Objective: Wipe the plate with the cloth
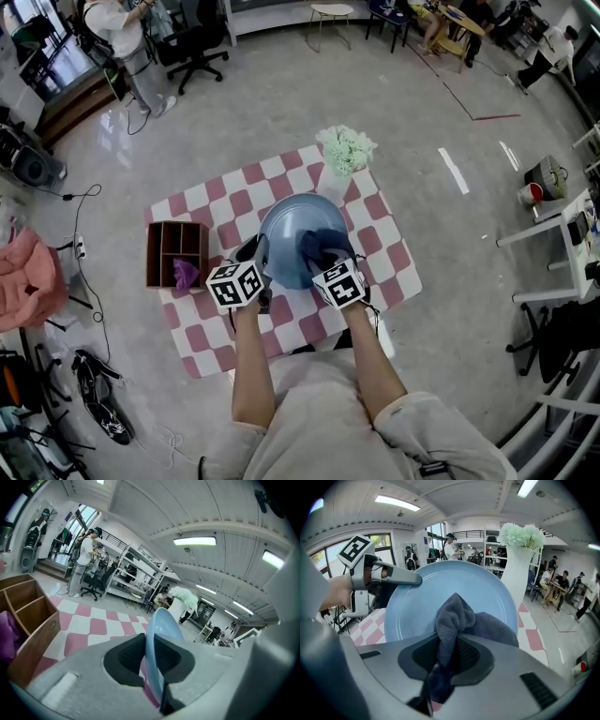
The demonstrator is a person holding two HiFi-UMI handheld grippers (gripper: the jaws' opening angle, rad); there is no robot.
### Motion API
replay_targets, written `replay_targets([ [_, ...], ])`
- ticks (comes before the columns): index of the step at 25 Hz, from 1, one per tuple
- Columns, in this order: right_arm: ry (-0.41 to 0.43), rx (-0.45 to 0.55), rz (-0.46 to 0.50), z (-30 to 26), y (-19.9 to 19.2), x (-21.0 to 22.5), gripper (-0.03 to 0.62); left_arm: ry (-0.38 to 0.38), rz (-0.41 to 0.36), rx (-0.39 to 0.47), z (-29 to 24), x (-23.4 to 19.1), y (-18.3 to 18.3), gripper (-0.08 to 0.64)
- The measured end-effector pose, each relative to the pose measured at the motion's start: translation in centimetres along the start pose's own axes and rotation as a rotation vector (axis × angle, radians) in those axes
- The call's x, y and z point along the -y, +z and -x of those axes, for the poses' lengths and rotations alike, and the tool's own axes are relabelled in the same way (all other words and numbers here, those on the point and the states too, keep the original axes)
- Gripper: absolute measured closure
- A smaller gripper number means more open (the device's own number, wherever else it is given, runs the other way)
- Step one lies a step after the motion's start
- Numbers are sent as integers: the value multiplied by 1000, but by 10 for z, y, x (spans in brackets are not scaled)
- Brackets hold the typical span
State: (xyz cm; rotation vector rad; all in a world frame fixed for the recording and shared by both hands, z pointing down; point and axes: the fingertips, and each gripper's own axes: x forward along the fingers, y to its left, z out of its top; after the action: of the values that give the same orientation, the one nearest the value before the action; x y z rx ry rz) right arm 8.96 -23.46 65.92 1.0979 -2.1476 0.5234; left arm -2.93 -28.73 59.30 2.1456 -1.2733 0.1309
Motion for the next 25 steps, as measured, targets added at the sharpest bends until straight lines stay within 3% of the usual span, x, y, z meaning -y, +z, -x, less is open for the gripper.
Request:
replay_targets([
  [10,147,-22,125,-5,6,-55,514,2,4,16,-1,-2,10,523],
  [25,192,82,101,-11,47,-80,512,-7,18,-4,13,-8,-1,523],
])
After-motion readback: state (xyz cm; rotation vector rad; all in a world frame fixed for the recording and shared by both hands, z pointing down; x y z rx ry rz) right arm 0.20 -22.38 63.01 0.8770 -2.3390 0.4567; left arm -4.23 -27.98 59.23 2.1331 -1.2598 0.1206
